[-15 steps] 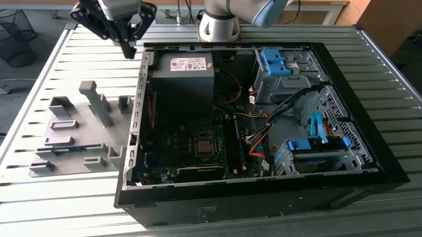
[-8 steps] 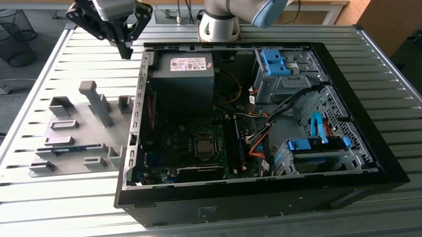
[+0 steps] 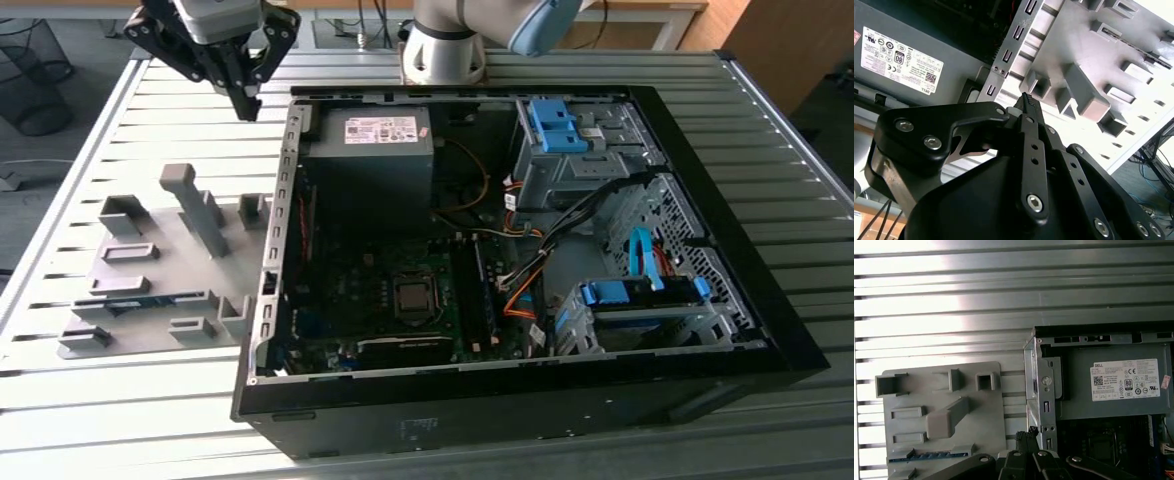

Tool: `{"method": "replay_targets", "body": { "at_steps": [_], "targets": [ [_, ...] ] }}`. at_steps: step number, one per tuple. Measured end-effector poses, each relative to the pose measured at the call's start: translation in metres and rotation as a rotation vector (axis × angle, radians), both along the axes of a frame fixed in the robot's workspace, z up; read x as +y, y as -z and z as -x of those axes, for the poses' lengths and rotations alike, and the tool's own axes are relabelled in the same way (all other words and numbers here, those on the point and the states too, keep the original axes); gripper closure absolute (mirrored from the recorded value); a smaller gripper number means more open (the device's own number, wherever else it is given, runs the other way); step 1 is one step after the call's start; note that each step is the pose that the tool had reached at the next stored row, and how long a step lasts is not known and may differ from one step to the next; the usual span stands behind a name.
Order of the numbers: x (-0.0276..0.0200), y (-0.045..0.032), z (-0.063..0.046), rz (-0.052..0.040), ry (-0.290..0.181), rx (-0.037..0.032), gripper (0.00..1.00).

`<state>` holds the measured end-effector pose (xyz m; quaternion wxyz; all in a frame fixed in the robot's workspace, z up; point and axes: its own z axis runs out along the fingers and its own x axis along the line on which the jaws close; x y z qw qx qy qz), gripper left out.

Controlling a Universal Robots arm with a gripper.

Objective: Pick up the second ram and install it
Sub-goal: 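Reach for the second ram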

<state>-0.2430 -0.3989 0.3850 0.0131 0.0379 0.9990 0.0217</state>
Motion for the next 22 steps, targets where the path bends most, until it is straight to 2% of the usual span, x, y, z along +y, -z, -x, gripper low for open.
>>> {"method": "replay_targets", "body": {
  "at_steps": [10,22],
  "targets": [
    [0.0,0.0009,0.008,0.0001,0.0,0.0001,0.9],
    [0.0,0.0027,0.023,0.0001,0.0,0.0004,0.9]
  ]
}}
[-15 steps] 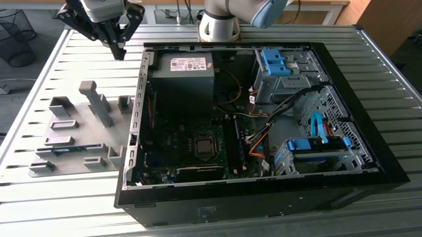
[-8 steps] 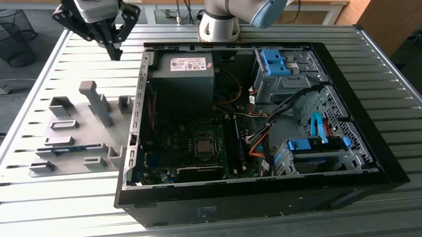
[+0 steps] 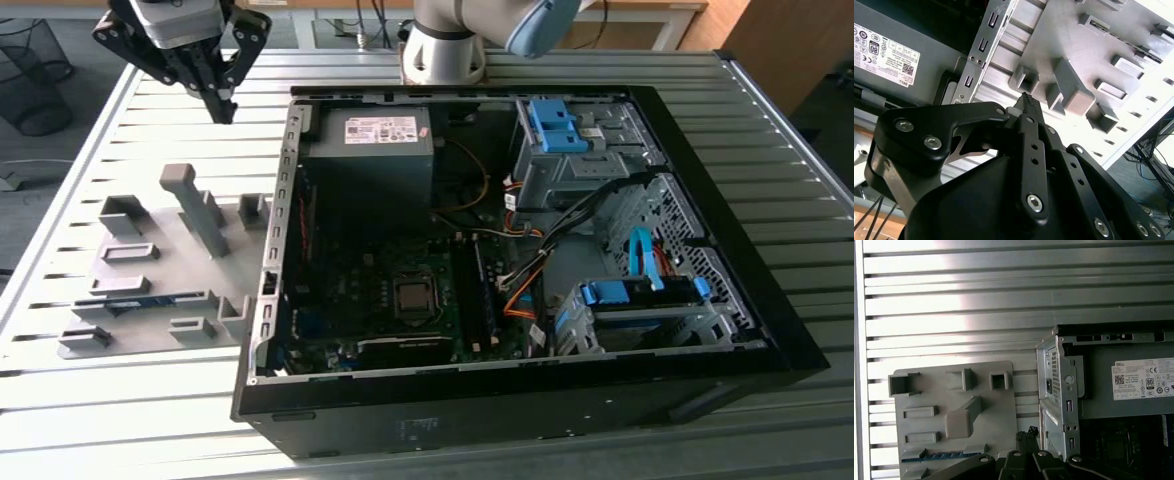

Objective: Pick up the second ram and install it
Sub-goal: 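Reach for the second ram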

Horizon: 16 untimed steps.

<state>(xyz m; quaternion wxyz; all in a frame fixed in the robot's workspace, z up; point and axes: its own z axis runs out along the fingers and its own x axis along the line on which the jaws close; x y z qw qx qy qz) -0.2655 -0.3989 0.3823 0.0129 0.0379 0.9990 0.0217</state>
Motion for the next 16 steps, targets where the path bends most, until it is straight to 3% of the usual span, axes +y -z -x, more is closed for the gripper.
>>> {"method": "replay_targets", "body": {
  "at_steps": [16],
  "targets": [
    [0.0,0.0031,0.012,0.0,0.0,0.0006,0.9]
  ]
}}
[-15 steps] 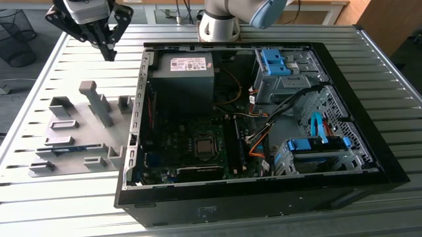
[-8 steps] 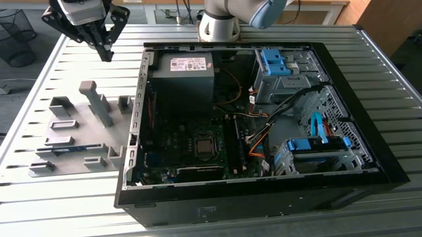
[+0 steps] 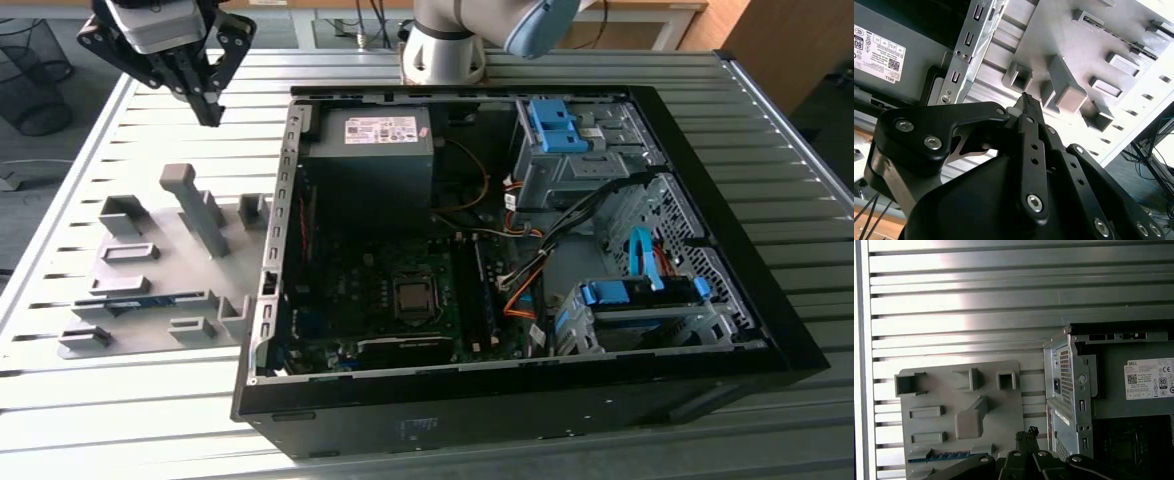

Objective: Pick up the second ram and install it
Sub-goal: 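Reach for the second ram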

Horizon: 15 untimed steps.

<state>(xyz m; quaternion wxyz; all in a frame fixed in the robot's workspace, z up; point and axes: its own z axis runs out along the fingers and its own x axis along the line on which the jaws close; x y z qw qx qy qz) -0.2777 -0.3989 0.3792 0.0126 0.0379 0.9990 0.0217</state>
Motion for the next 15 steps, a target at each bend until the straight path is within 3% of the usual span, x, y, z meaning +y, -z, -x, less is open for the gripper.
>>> {"method": "replay_targets", "body": {
  "at_steps": [15],
  "targets": [
    [0.0,0.0024,0.017,0.0,0.0,0.0003,0.9]
  ]
}}
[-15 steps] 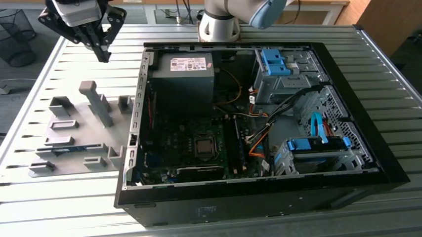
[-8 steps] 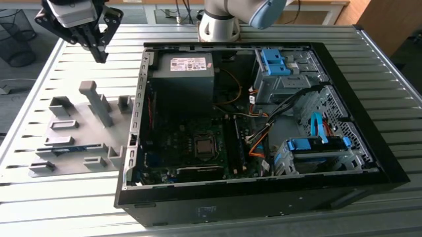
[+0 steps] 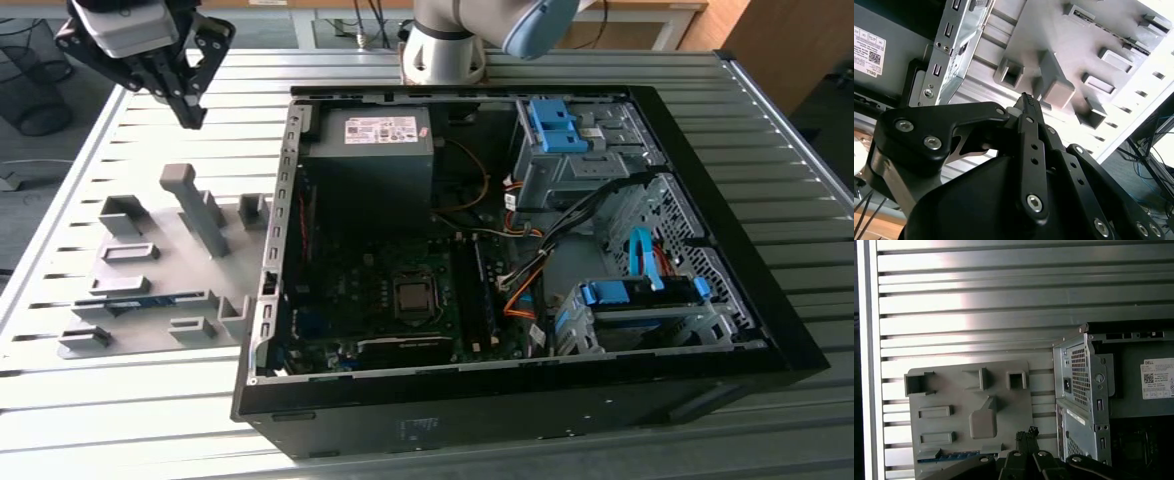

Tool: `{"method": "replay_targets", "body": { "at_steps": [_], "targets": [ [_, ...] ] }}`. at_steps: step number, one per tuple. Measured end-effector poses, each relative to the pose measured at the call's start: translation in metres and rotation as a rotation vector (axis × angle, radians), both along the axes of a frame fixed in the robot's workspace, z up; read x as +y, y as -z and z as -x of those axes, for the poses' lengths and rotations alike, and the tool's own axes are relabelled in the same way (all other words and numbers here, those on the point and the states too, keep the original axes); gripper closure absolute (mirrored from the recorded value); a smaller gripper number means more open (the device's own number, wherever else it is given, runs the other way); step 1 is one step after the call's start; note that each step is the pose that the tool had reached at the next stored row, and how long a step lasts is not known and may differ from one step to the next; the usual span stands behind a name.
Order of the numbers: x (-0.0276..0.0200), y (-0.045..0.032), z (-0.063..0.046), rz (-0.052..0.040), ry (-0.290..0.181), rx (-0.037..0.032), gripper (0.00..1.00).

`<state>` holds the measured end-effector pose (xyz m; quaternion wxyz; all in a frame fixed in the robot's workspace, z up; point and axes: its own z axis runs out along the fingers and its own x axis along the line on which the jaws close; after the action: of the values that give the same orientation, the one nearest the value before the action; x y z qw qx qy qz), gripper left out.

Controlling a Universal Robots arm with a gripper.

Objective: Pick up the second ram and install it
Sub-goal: 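Reach for the second ram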

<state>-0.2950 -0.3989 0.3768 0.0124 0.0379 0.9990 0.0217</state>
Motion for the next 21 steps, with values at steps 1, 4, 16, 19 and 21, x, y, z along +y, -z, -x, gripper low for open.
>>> {"method": "replay_targets", "body": {
  "at_steps": [1,4,16,19,21],
  "targets": [
    [0.0,0.0002,0.002,0.0,0.0,0.0,0.9],
    [0.0,0.0007,0.006,0.0,0.0,0.0001,0.9],
    [0.0,0.0028,0.023,0.0,0.0,0.0003,0.9],
    [0.0,0.0034,0.028,-0.0001,0.0,0.0002,0.9],
    [0.0,0.0037,0.031,0.0,0.0,0.0003,0.9]
  ]
}}
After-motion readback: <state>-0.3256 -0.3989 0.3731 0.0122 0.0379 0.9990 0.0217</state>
